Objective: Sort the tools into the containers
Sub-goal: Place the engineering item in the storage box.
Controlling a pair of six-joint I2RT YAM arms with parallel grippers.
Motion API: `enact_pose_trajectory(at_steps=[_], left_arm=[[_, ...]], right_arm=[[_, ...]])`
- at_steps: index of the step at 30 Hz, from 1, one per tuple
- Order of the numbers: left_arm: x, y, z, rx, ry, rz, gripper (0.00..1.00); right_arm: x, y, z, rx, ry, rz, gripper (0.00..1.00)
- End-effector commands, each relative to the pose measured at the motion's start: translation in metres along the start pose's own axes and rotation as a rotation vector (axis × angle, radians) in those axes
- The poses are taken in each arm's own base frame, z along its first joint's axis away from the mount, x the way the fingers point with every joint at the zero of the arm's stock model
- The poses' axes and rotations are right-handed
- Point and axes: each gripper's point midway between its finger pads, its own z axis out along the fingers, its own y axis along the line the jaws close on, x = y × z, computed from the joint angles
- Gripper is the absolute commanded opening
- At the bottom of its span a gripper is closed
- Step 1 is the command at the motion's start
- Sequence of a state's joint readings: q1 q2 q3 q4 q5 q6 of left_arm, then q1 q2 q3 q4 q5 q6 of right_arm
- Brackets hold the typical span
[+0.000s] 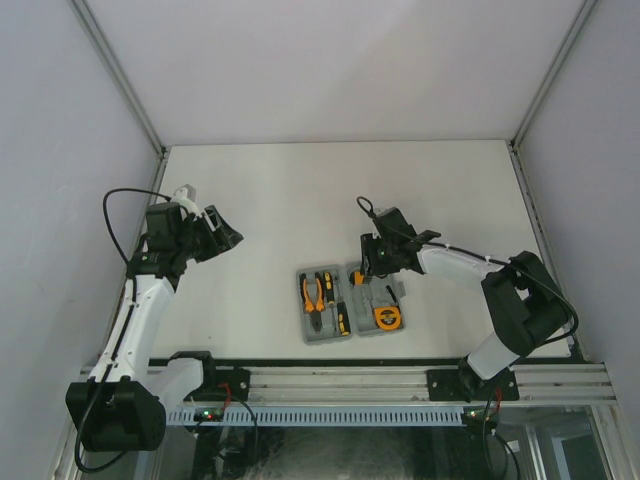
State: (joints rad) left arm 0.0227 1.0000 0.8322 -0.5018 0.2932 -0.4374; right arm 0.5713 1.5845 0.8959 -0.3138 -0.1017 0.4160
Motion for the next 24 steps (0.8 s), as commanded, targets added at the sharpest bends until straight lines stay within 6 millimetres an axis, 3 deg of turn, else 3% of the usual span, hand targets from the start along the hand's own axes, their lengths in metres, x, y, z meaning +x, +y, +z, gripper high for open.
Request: enact_pose_trajectory(at_steps=[1, 24], left_arm=[[0.000, -0.002, 0.000, 0.025, -0.016, -0.007, 0.68], [0.000, -0.002, 0.001, 0.029, -0.013, -0.010, 0.68]], right_arm=[[-0.007, -0.005, 0.001, 0.030, -0.034, 0.029, 0.44], [-0.006, 0.010, 0.009, -0.081, -0.013, 0.075, 0.43]])
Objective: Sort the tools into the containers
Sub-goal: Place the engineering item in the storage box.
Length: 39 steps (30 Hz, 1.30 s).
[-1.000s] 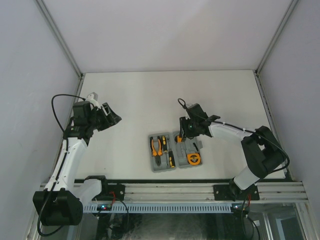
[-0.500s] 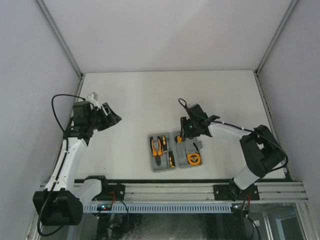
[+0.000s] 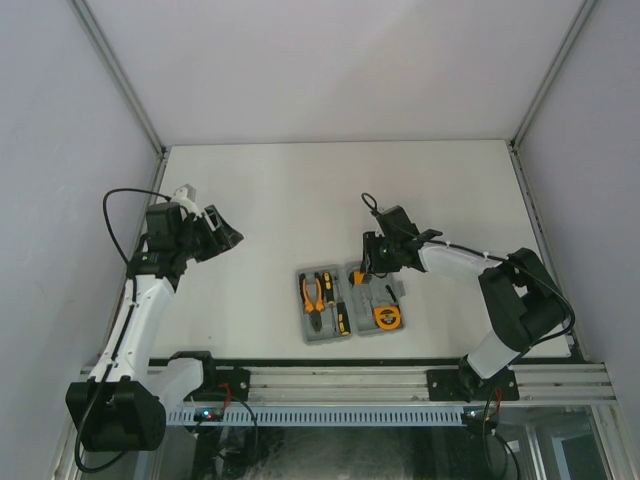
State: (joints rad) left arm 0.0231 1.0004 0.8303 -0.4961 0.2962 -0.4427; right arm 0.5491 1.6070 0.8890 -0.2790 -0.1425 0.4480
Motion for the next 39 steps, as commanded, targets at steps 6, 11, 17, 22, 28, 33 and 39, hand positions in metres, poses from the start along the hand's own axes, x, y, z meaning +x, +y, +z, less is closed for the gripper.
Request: enact_pose_trajectory(at_steps=[6, 11, 17, 22, 28, 33, 39], left_arm=[[0.000, -0.002, 0.000, 0.027, -0.011, -0.005, 0.68], [0.000, -0.002, 0.000, 0.027, -0.013, -0.005, 0.68], [0.000, -0.002, -0.001, 0.025, -0.014, -0.005, 0.68], [-0.001, -0.002, -0.001, 0.026, -0.017, -0.005, 0.68], [0.000, -0.002, 0.000, 0.026, -0.015, -0.006, 0.68], [0.000, -0.002, 0.000, 0.027, -0.013, -0.007, 0.68], [0.002, -0.002, 0.000, 0.030, -0.011, -0.002, 0.68]], right_arm=[[-0.007, 0.014, 0.000, -0.073, -0.026, 0.020, 0.43], [-0.010, 0.013, -0.003, -0.064, -0.044, 0.015, 0.43], [-0.013, 0.015, -0.006, -0.080, -0.070, 0.004, 0.43], [-0.021, 0.015, -0.013, -0.073, -0.120, 0.004, 0.43], [-0.027, 0.011, -0.017, -0.046, -0.184, 0.040, 0.42], [-0.025, 0.011, -0.016, -0.032, -0.214, 0.106, 0.41], [-0.022, 0.018, -0.011, -0.071, -0.223, 0.154, 0.39]])
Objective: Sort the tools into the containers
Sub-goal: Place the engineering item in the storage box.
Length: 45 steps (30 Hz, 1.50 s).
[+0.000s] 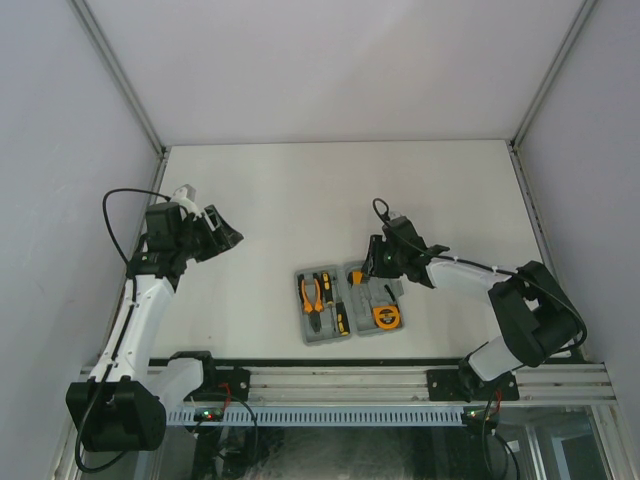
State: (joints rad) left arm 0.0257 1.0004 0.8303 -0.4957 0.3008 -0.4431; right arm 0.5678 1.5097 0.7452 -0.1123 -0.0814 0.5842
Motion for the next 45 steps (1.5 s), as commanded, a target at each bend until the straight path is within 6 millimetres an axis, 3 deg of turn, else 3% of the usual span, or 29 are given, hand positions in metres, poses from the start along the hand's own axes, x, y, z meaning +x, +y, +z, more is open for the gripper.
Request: enact_pose_trajectory(at_steps=[1, 6, 15, 21, 29, 34, 45], left_arm=[[0.003, -0.001, 0.000, 0.025, -0.012, 0.001, 0.67], [0.020, -0.016, 0.002, 0.022, 0.005, 0.023, 0.67], [0.093, -0.058, 0.037, 0.132, 0.125, 0.027, 0.66], [0.135, -0.085, 0.051, 0.234, 0.205, 0.041, 0.59], [0.172, -0.068, 0.066, 0.157, 0.273, 0.053, 0.47], [0.181, -0.059, 0.069, 0.131, 0.284, 0.057, 0.45], [0.198, -0.061, 0.082, 0.159, 0.333, 0.062, 0.33]], right_arm=[[-0.021, 0.020, -0.003, -0.064, -0.090, 0.052, 0.39], [-0.018, 0.018, -0.001, -0.054, -0.080, 0.067, 0.38], [-0.016, 0.014, -0.002, -0.042, -0.070, 0.067, 0.36], [-0.014, 0.012, -0.001, -0.035, -0.068, 0.074, 0.36], [-0.012, 0.012, -0.001, -0.038, -0.063, 0.088, 0.35], [-0.013, 0.013, -0.002, -0.041, -0.065, 0.089, 0.35], [-0.013, 0.019, -0.002, -0.072, -0.061, 0.085, 0.34]])
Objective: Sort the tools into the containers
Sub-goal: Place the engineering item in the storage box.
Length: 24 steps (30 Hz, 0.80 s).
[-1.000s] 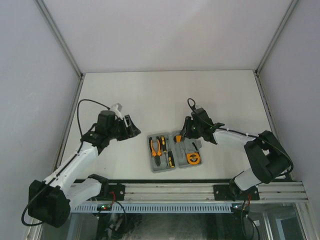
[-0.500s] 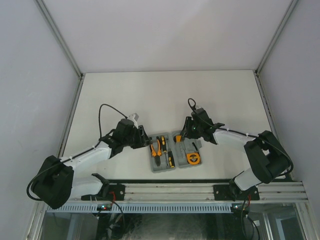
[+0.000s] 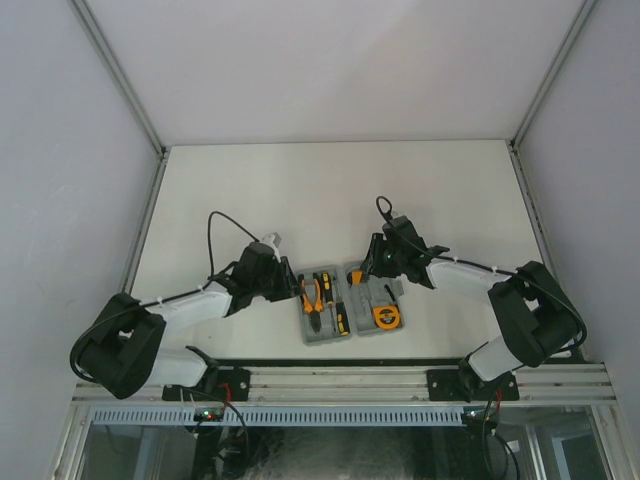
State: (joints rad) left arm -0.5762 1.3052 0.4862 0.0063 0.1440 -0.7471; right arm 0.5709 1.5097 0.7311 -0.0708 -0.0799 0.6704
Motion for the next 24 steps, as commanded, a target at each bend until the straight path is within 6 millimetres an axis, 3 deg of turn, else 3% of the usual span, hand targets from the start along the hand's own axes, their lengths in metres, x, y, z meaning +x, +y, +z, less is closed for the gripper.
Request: enact_pose_trajectory(at_steps=[1, 24], left_arm=[[-0.002, -0.009, 0.005, 0.044, -0.016, 0.010, 0.33], [0.004, -0.009, 0.012, 0.038, 0.014, 0.017, 0.25]], right_arm=[[-0.009, 0.016, -0.004, -0.067, -0.039, 0.002, 0.34], [-0.008, 0.062, -0.026, -0.277, -0.020, -0.034, 0.34]])
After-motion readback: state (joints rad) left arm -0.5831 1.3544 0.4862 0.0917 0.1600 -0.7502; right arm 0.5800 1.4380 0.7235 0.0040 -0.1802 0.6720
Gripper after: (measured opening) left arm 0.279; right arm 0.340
